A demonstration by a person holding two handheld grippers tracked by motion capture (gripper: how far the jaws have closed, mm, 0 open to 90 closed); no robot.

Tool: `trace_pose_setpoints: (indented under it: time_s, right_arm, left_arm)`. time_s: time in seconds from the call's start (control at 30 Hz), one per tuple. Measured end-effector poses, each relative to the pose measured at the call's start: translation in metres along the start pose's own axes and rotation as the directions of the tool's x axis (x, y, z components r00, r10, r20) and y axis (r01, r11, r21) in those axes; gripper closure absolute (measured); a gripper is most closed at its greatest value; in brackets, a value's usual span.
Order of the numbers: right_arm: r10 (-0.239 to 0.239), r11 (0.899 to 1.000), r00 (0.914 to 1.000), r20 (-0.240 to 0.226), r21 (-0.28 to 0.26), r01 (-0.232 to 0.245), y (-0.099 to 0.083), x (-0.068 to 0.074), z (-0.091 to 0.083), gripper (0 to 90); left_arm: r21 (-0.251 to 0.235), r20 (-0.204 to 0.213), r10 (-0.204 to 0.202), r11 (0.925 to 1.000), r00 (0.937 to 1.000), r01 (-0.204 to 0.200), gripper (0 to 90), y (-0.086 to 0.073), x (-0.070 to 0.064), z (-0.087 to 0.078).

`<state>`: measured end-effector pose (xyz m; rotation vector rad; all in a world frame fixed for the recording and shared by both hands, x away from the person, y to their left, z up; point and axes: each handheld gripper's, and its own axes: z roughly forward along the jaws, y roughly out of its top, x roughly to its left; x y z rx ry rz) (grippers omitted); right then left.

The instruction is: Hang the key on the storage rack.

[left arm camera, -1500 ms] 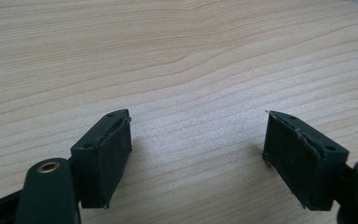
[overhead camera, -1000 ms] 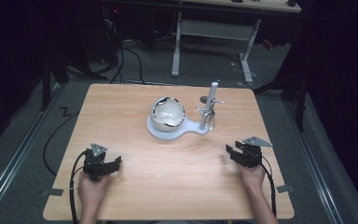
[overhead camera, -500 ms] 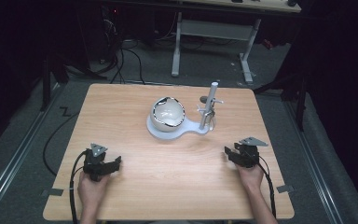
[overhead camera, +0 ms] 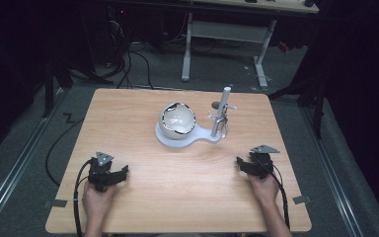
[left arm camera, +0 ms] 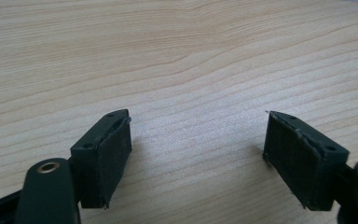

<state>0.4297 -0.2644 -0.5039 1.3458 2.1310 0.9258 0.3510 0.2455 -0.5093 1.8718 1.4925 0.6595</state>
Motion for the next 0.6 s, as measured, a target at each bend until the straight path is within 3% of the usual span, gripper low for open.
trace_pose_setpoints:
  time_s: [0.6]
  right_arm:
    - [0.002,1.0,1.0,-0.002,0.002,-0.002,-0.0001,-0.0003,0.0,37.6]
  left_arm:
    - [0.0,0.001,0.001,1.0,1.0,-0.001,23.5,0.0,0.0,0.0]
